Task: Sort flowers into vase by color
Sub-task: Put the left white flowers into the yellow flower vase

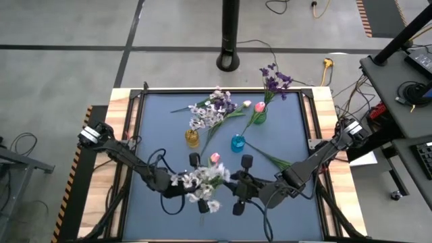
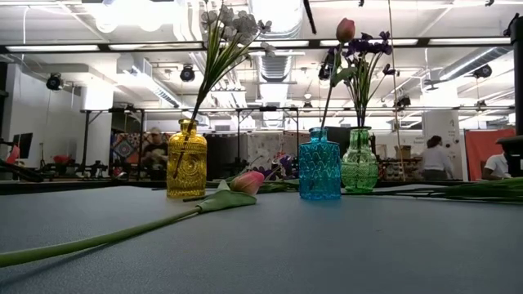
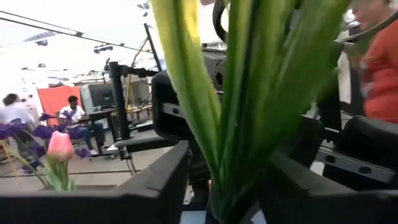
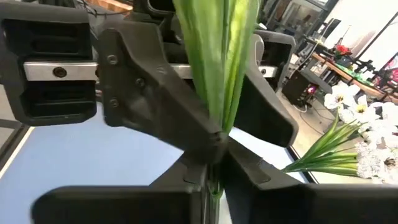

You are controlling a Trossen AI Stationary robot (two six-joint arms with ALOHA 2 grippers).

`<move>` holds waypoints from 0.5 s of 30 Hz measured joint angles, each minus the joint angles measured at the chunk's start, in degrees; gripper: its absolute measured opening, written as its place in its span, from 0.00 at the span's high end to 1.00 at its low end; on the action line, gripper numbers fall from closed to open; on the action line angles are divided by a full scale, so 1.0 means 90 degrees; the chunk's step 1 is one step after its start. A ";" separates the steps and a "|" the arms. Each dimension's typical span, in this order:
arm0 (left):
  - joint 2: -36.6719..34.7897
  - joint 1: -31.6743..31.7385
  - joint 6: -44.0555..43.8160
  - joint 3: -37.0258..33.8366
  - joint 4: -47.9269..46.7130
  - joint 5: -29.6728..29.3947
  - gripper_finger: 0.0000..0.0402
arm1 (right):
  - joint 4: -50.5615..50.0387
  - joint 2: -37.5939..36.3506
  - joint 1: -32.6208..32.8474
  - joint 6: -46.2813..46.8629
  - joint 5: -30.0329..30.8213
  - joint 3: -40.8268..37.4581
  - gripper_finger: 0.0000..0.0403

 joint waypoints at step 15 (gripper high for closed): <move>-0.0359 -0.0363 0.0419 0.0000 -0.0476 -0.1702 0.97 | -0.0134 -0.0103 0.0031 0.0303 -0.0080 0.0000 0.58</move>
